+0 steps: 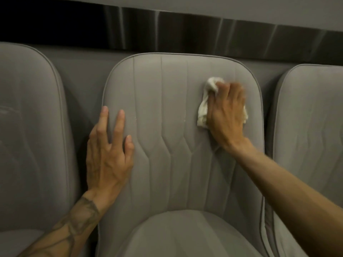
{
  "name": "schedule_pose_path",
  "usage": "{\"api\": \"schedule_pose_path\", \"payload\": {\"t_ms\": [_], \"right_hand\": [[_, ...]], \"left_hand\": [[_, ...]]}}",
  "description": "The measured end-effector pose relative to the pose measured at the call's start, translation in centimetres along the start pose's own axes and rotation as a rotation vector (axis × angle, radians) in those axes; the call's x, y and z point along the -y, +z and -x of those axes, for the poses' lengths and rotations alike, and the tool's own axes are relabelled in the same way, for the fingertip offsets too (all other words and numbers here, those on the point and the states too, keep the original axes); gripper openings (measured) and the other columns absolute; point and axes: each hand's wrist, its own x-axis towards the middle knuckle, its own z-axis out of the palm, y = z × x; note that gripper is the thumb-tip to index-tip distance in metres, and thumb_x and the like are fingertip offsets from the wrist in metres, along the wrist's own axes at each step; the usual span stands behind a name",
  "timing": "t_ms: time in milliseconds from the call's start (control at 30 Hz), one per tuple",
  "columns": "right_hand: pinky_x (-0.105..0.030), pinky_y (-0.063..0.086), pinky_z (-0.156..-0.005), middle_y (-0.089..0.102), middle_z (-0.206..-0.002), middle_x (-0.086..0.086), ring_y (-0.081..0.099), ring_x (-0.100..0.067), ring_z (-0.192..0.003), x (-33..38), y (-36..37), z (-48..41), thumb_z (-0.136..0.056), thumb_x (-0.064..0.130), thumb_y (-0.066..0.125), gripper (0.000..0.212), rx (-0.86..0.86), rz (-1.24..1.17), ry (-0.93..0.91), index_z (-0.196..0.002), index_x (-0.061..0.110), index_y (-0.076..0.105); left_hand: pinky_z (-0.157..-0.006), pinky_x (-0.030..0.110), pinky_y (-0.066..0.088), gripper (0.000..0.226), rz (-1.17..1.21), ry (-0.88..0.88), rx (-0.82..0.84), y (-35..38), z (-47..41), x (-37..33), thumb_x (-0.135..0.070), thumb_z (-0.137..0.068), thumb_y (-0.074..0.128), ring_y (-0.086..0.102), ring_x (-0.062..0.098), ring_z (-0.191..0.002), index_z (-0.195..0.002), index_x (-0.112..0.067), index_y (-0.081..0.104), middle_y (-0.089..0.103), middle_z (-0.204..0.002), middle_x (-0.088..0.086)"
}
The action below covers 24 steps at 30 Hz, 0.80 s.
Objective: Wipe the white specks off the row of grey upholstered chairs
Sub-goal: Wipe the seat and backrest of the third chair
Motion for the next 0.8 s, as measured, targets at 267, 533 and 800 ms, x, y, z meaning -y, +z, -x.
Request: {"api": "schedule_pose_path", "payload": {"t_ms": [267, 533, 800], "right_hand": [[-0.043, 0.037, -0.081, 0.045, -0.106, -0.013, 0.045, -0.032, -0.094, -1.7, -1.5, -0.6, -0.101, 0.032, 0.044, 0.025, 0.198, 0.036, -0.325, -0.120, 0.017, 0.047], [-0.044, 0.039, -0.082, 0.048, -0.105, -0.012, 0.047, -0.033, -0.093, 1.7, -0.7, 6.6, -0.101, 0.028, 0.048, 0.026, 0.253, -0.078, -0.315, -0.122, 0.013, 0.055], [-0.043, 0.036, -0.081, 0.045, -0.105, -0.010, 0.043, -0.030, -0.091, 2.0, 1.0, -0.7, -0.105, 0.032, 0.040, 0.022, 0.006, -0.108, -0.025, -0.120, 0.017, 0.046]], "left_hand": [[-0.112, 0.056, 0.041, 0.057, -0.013, -0.020, 0.008, -0.1, 0.1, -0.1, -0.030, -0.108, 0.040, 0.044, 0.046, -0.137, -0.163, -0.019, 0.031, 0.023, -0.169, 0.017], [-0.115, 0.052, 0.038, 0.055, -0.051, -0.012, 0.013, 0.0, 0.1, -0.3, -0.031, -0.109, 0.037, 0.045, 0.044, -0.137, -0.163, -0.018, 0.031, 0.023, -0.169, 0.017], [-0.113, 0.052, 0.040, 0.057, -0.057, 0.006, -0.001, 0.4, 0.2, 0.0, -0.030, -0.109, 0.040, 0.044, 0.043, -0.137, -0.163, -0.019, 0.029, 0.021, -0.170, 0.015]]}}
